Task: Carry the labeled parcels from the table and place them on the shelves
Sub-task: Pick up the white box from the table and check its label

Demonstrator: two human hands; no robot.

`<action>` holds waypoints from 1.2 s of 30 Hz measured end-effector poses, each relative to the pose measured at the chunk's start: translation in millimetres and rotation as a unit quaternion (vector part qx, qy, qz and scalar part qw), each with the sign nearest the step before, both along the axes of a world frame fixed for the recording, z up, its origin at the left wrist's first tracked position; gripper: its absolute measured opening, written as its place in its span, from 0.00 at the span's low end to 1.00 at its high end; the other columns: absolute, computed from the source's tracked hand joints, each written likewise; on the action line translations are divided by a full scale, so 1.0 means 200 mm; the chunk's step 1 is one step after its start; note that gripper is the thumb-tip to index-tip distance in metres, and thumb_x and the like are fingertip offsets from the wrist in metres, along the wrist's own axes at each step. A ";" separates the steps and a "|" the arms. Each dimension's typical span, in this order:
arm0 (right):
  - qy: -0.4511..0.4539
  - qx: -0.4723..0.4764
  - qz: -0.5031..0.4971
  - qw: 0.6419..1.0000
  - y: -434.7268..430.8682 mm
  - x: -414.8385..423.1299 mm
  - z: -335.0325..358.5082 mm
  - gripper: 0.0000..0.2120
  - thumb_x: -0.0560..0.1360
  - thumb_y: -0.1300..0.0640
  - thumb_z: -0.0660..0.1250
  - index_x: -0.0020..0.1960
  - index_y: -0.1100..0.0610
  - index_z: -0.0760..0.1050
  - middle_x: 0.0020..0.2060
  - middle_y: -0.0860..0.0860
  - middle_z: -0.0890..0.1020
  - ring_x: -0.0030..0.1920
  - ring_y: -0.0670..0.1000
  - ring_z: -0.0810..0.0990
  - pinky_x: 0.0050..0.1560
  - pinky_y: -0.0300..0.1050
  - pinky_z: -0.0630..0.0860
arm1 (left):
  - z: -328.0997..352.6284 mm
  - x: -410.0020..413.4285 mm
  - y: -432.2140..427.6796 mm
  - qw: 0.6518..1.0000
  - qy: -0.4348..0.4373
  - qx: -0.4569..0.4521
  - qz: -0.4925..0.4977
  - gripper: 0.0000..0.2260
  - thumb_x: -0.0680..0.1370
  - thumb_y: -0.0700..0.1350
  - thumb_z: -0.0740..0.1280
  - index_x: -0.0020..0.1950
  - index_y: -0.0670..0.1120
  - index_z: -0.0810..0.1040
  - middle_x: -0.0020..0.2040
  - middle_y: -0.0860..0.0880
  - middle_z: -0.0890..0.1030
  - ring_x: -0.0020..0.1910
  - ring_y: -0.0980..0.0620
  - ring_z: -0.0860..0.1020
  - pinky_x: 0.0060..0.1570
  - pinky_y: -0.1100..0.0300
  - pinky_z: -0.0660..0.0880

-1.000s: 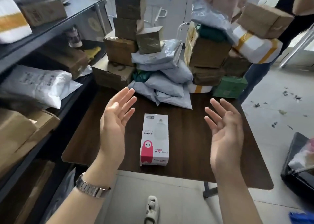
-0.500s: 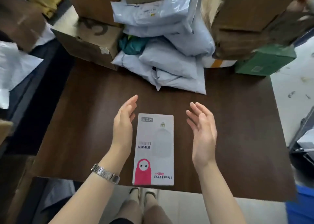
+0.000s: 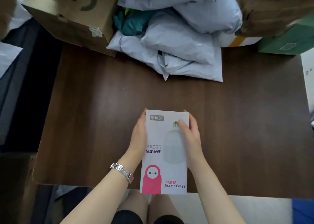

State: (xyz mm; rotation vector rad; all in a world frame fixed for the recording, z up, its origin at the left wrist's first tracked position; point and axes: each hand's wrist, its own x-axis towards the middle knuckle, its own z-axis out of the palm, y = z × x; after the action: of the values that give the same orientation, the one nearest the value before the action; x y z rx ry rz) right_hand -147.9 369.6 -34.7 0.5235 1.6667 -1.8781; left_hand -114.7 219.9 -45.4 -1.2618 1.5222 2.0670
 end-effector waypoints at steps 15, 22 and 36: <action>0.288 -0.115 -0.011 0.951 -0.13 -0.32 1.09 0.17 0.80 0.51 0.66 0.69 0.43 0.74 0.58 0.53 0.85 0.55 0.52 0.87 0.45 0.42 0.83 | 1.11 -0.38 -0.17 0.945 0.324 -0.049 -0.016 0.28 0.86 0.53 0.48 0.80 0.37 0.58 0.73 0.31 0.72 0.73 0.29 0.68 0.66 0.42 0.69; 0.352 -0.132 -0.031 0.926 -0.11 -0.23 1.42 0.12 0.78 0.50 0.67 0.56 0.35 0.81 0.53 0.51 0.87 0.49 0.51 0.88 0.43 0.45 0.84 | 1.47 -0.29 -0.21 0.915 0.398 -0.036 -0.053 0.31 0.82 0.58 0.55 0.81 0.42 0.59 0.71 0.33 0.75 0.64 0.33 0.77 0.55 0.44 0.74; 0.257 -0.132 -0.043 0.956 -0.04 -0.10 1.36 0.26 0.75 0.41 0.69 0.67 0.53 0.76 0.54 0.58 0.88 0.52 0.60 0.88 0.48 0.58 0.85 | 1.42 -0.07 -0.25 0.933 0.315 -0.155 -0.083 0.21 0.68 0.69 0.72 0.54 0.58 0.80 0.42 0.63 0.88 0.43 0.64 0.86 0.39 0.68 0.81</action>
State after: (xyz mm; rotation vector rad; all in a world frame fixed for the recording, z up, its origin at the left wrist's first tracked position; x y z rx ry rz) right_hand -168.0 361.1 236.9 -0.0123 1.6717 -2.4030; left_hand -128.2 170.4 238.2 -0.5168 2.2058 2.3013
